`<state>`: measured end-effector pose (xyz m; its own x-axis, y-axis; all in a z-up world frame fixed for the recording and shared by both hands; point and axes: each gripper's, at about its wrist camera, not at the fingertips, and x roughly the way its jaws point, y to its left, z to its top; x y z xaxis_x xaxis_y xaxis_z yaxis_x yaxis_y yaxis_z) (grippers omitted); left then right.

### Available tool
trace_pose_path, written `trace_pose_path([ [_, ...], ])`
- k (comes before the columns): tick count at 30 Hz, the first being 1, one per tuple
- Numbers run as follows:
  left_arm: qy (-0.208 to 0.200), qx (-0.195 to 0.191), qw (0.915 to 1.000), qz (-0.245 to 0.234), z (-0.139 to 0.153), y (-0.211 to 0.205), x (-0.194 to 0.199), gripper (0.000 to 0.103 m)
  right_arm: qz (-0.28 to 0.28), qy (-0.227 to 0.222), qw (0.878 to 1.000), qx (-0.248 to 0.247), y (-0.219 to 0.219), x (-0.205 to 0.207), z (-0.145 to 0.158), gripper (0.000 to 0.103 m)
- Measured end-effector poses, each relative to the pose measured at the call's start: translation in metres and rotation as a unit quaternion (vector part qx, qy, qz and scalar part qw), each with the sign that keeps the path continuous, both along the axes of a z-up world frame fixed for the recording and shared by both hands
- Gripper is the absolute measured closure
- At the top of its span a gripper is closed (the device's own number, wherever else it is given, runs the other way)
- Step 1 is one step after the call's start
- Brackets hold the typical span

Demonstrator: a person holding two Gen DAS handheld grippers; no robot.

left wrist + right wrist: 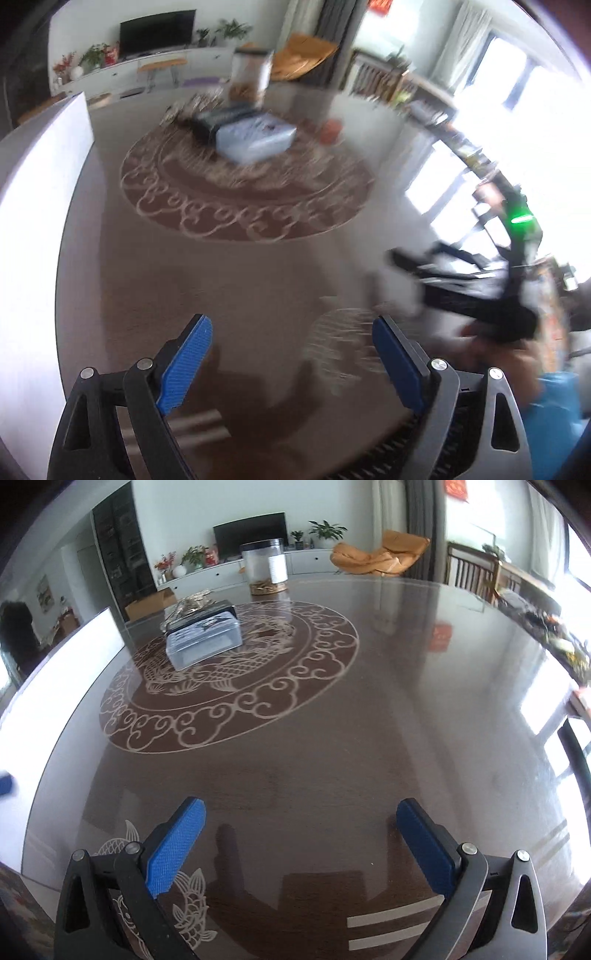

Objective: Organize objects

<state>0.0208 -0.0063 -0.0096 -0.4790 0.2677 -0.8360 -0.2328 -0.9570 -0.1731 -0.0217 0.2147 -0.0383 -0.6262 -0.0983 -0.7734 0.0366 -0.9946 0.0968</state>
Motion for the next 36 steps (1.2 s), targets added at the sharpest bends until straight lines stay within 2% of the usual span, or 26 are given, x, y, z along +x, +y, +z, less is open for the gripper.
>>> trace_pose_path([
  [1, -0.007, -0.020, 0.9997, 0.009, -0.009, 0.001, -0.005, 0.015, -0.002, 0.000, 1.000, 0.002, -0.001, 0.000, 0.001, 0.000],
  [3, -0.012, -0.035, 0.9991, 0.019, -0.019, 0.003, -0.013, 0.015, -0.003, 0.000, 1.000, 0.002, -0.002, 0.005, 0.004, 0.000],
  [5, -0.005, -0.056, 0.9980, 0.031, -0.027, 0.000, -0.024, 0.015, -0.002, 0.000, 1.000, 0.008, -0.001, -0.001, -0.001, 0.000],
  [8, 0.009, -0.089, 0.9947, 0.052, -0.029, -0.012, -0.032, 0.013, 0.003, -0.004, 0.999, 0.042, -0.015, -0.006, -0.005, 0.000],
  [10, 0.016, -0.089, 0.9932, 0.073, -0.029, -0.025, -0.037, 0.012, 0.015, -0.006, 0.998, 0.056, -0.021, -0.006, -0.005, 0.000],
  [13, 0.020, -0.088, 0.9913, 0.096, -0.034, -0.038, -0.049, 0.000, 0.015, -0.005, 0.998, 0.055, -0.020, -0.007, -0.006, 0.000],
  [18, 0.034, -0.085, 0.9912, 0.096, -0.038, -0.044, -0.050, 0.000, 0.015, -0.005, 0.998, 0.055, -0.021, -0.009, -0.007, 0.000],
  [36, 0.034, -0.086, 0.9911, 0.097, -0.036, -0.042, -0.047, 0.000, 0.015, -0.005, 0.998, 0.055, -0.021, -0.011, -0.008, 0.000],
])
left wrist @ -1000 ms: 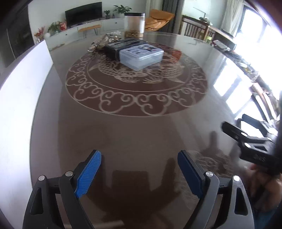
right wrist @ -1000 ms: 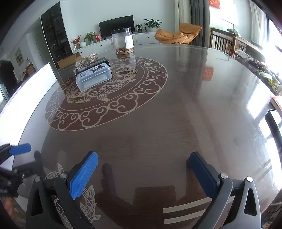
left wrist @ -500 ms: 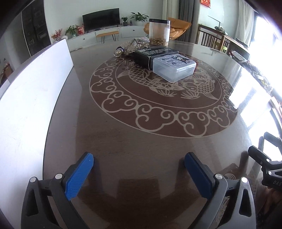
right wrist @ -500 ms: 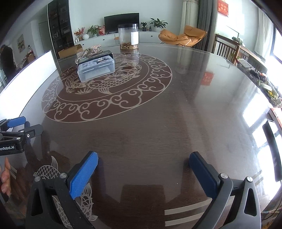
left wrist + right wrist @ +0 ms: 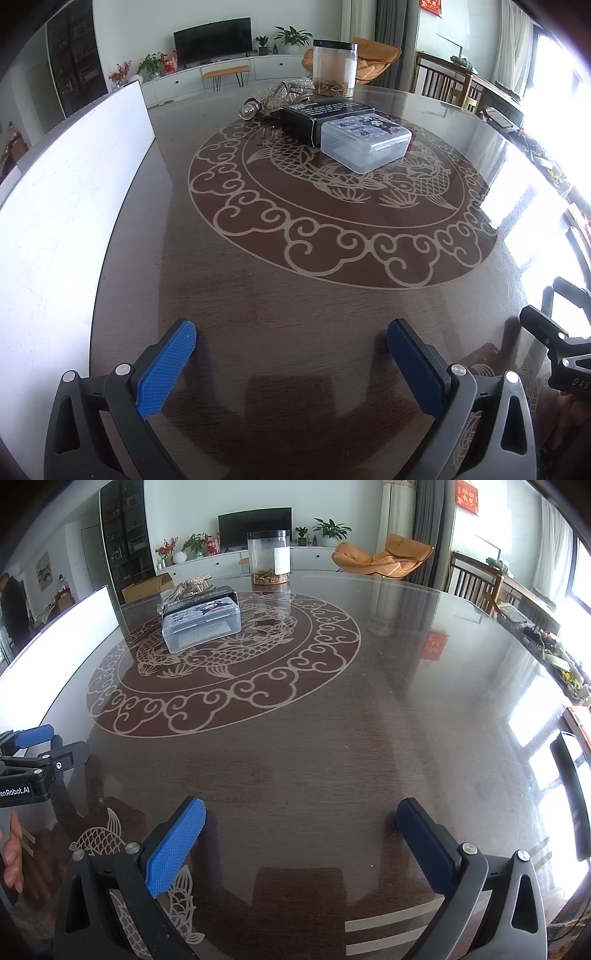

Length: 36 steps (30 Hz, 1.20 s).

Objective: Organize objects

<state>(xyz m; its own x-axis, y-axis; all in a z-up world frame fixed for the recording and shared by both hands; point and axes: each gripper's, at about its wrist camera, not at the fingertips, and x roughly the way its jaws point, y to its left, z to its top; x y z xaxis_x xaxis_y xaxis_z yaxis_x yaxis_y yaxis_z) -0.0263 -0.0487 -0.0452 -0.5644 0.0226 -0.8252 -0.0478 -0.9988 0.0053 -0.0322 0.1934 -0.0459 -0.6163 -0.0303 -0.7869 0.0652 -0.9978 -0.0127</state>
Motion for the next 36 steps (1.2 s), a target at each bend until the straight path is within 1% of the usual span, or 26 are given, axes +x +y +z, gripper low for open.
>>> trace_pose_path([
  [3, -0.004, 0.001, 1.0000, -0.007, 0.001, 0.000, -0.002, 0.000, 0.000, 0.000, 1.000, 0.000, 0.000, 0.000, 0.000, 0.000],
  [4, -0.006, -0.001, 0.9999, -0.016, 0.002, 0.001, -0.004, 0.000, 0.000, 0.000, 1.000, 0.000, 0.000, 0.000, 0.000, 0.000],
  [6, -0.010, -0.002, 0.9986, -0.052, 0.003, -0.001, -0.008, 0.000, 0.000, 0.000, 1.000, 0.000, 0.000, 0.000, 0.000, 0.000],
  [8, -0.019, -0.002, 0.9978, -0.064, 0.004, -0.004, -0.013, 0.000, -0.001, 0.000, 1.000, 0.000, 0.001, 0.001, 0.000, 0.000],
  [10, -0.022, -0.002, 0.9981, -0.057, 0.005, -0.009, -0.016, 0.000, -0.001, 0.001, 1.000, 0.000, 0.001, 0.000, 0.001, 0.000],
  [14, -0.005, 0.000, 0.9985, -0.054, 0.004, -0.011, -0.012, 0.000, -0.002, 0.001, 1.000, 0.000, 0.001, 0.000, 0.001, 0.000],
  [22, -0.012, 0.000, 0.9991, -0.039, 0.003, -0.013, -0.009, 0.000, -0.005, 0.002, 1.000, 0.000, 0.003, 0.000, 0.001, 0.000],
  [33, -0.003, 0.001, 0.9993, -0.036, 0.003, -0.014, -0.005, 0.000, -0.004, 0.001, 1.000, 0.000, 0.003, -0.001, 0.001, 0.000],
  [35, -0.003, 0.001, 0.9993, -0.036, 0.003, -0.014, -0.006, 0.000, 0.000, -0.004, 1.000, 0.001, 0.001, -0.004, 0.001, 0.000],
  [36, -0.003, 0.001, 0.9993, -0.036, 0.003, -0.014, -0.006, 0.000, 0.007, -0.027, 1.000, 0.002, 0.000, -0.012, 0.002, 0.000],
])
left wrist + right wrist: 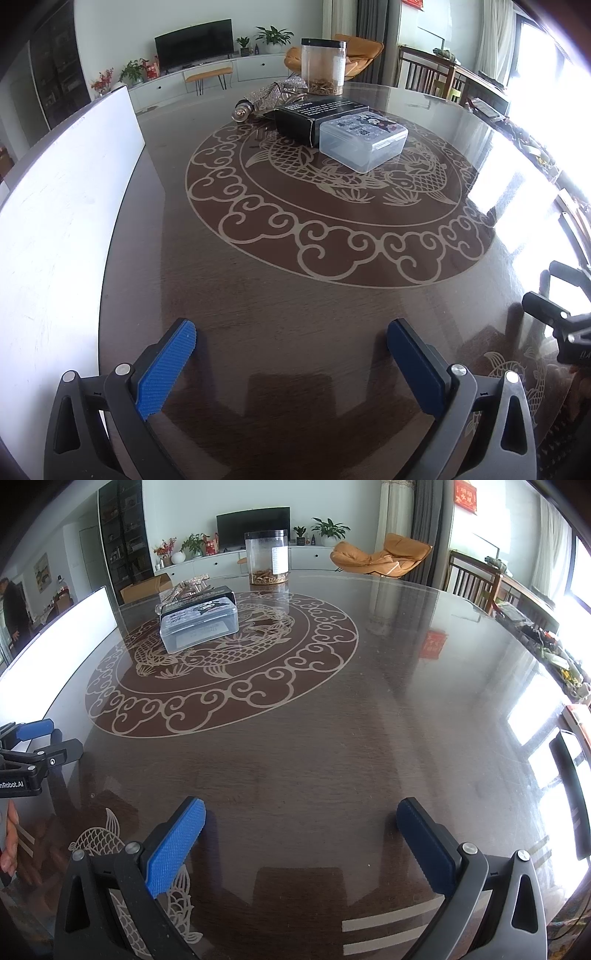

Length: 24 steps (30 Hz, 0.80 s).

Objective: Organize objects

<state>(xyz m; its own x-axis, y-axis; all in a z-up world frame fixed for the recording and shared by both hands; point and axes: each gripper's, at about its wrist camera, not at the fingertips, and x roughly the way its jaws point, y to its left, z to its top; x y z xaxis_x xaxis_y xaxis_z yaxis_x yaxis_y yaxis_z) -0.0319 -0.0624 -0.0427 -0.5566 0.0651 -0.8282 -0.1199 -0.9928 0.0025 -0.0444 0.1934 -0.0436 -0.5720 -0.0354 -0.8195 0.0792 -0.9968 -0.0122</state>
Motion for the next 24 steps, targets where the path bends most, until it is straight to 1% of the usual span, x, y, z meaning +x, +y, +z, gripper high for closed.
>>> trace_pose_path([
  [2, 0.000, 0.000, 1.0000, 0.000, 0.000, 0.000, 0.000, 0.000, 0.007, -0.045, 0.999, -0.004, -0.005, -0.021, 0.003, 0.000],
  [3, 0.000, 0.000, 1.0000, 0.000, 0.000, 0.000, 0.000, 0.000, 0.019, -0.065, 0.997, -0.026, -0.010, -0.037, 0.007, 0.000],
  [5, 0.000, -0.001, 1.0000, 0.000, 0.000, 0.000, 0.000, 0.000, 0.040, -0.069, 0.995, -0.061, -0.020, -0.063, 0.018, 0.000],
  [6, 0.000, -0.001, 1.0000, 0.000, 0.000, 0.000, 0.000, 0.000, 0.051, -0.060, 0.995, -0.060, -0.030, -0.080, 0.026, 0.000],
  [8, 0.000, -0.001, 1.0000, 0.000, 0.000, 0.000, 0.000, 0.000, 0.084, -0.042, 0.995, -0.024, -0.058, -0.118, 0.042, 0.000],
  [10, 0.000, -0.001, 1.0000, 0.000, 0.000, 0.000, 0.000, 0.000, 0.116, -0.028, 0.993, 0.012, -0.091, -0.157, 0.053, 0.000],
  [13, 0.000, -0.001, 1.0000, 0.001, 0.000, 0.000, 0.000, 0.000, 0.141, -0.045, 0.989, 0.022, -0.130, -0.201, 0.052, 0.000],
  [14, 0.000, -0.001, 1.0000, 0.001, 0.000, 0.000, 0.000, 0.000, 0.148, -0.048, 0.987, 0.033, -0.141, -0.208, 0.048, 0.000],
  [15, 0.000, -0.001, 1.0000, 0.001, 0.000, 0.000, 0.000, 0.000, 0.164, -0.045, 0.983, 0.066, -0.156, -0.213, 0.043, 0.000],
  [17, 0.000, -0.001, 1.0000, 0.001, 0.000, 0.000, 0.000, 0.000, 0.178, -0.035, 0.974, 0.134, -0.168, -0.211, 0.029, 0.000],
  [18, 0.000, -0.001, 1.0000, 0.001, 0.000, 0.000, 0.000, 0.000, 0.173, -0.027, 0.972, 0.155, -0.164, -0.208, 0.024, 0.000],
  [19, 0.000, -0.001, 1.0000, 0.001, 0.000, 0.000, 0.000, 0.000, 0.166, -0.022, 0.974, 0.150, -0.154, -0.205, 0.023, 0.001],
  [21, 0.000, -0.001, 1.0000, 0.001, 0.000, 0.000, 0.000, 0.000, 0.136, -0.017, 0.984, 0.113, -0.116, -0.194, 0.022, 0.001],
  [24, 0.000, 0.000, 1.0000, 0.001, 0.000, 0.000, 0.000, 0.000, 0.088, -0.028, 0.992, 0.091, -0.060, -0.177, 0.017, 0.001],
])
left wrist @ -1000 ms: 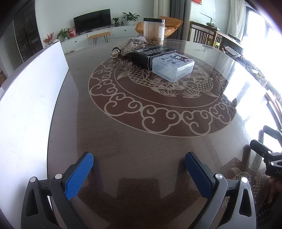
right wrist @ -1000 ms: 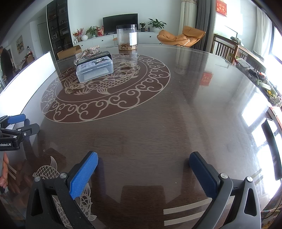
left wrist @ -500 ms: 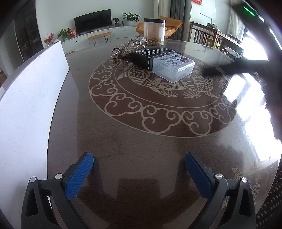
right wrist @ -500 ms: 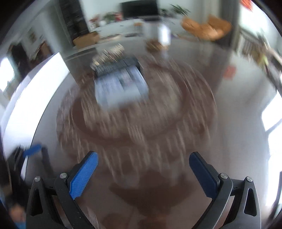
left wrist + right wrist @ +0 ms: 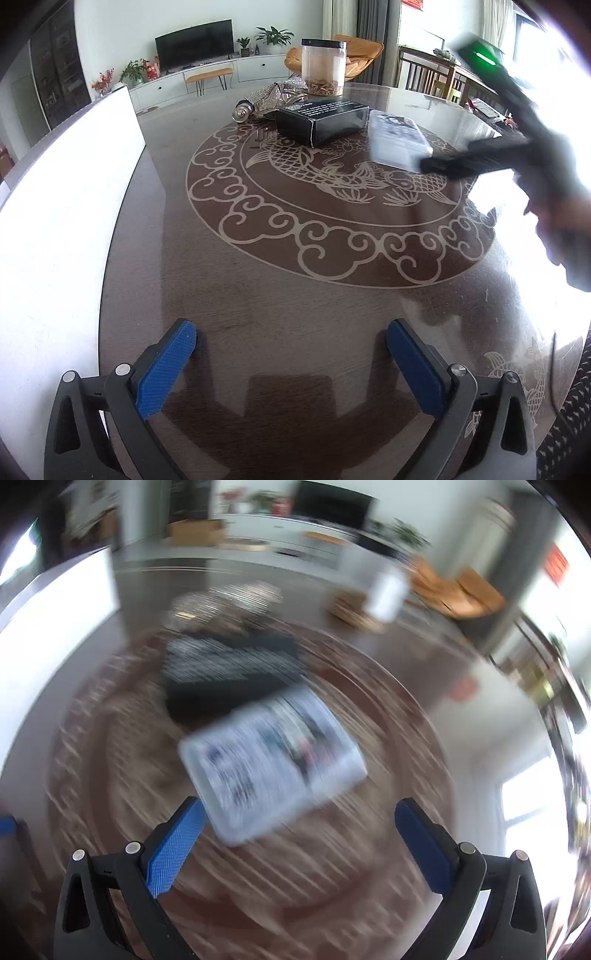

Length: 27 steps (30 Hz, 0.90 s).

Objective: Organize objects
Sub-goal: 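Grasp the clear Kuromi plastic box with the right gripper and lift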

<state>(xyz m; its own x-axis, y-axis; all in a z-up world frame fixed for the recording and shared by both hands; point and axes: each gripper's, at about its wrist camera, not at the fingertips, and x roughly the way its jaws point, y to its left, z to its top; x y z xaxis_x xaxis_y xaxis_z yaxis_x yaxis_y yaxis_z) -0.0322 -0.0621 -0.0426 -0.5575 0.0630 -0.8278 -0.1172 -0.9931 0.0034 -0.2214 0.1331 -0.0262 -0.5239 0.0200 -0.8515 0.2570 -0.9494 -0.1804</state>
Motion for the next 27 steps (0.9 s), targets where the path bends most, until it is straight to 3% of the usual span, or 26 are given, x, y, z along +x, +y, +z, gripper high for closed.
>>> trace_pose_path([
  [5, 0.000, -0.001, 1.0000, 0.000, 0.000, -0.001, -0.001, 0.000, -0.008, -0.002, 0.998, -0.068, 0.019, 0.020, 0.011, 0.000],
  [11, 0.000, -0.001, 1.0000, 0.000, 0.000, -0.001, -0.001, 0.000, -0.081, -0.013, 0.985, -0.155, -0.026, -0.022, 0.012, 0.000],
  [13, 0.000, -0.001, 1.0000, 0.000, 0.000, -0.001, -0.001, 0.000, -0.090, -0.019, 0.985, -0.146, -0.038, -0.037, 0.004, 0.000],
  [15, 0.000, -0.001, 1.0000, 0.000, 0.000, -0.001, -0.001, 0.000, -0.100, -0.022, 0.989, -0.104, -0.039, -0.045, -0.009, 0.004],
  [16, 0.000, -0.001, 1.0000, 0.000, 0.000, -0.001, -0.001, 0.000, -0.102, -0.020, 0.990, -0.099, -0.035, -0.044, -0.014, 0.020],
  [18, 0.000, -0.001, 1.0000, 0.000, -0.001, -0.001, -0.001, 0.000, -0.098, 0.007, 0.989, -0.113, -0.021, -0.031, -0.009, 0.041],
  [21, 0.000, -0.001, 1.0000, 0.000, 0.000, -0.001, -0.001, 0.000, -0.095, 0.016, 0.988, -0.123, 0.014, -0.001, -0.008, 0.042],
  [27, -0.002, -0.002, 1.0000, 0.003, 0.001, 0.001, -0.003, 0.000, -0.111, 0.052, 0.988, -0.095, 0.076, 0.087, -0.014, 0.042],
])
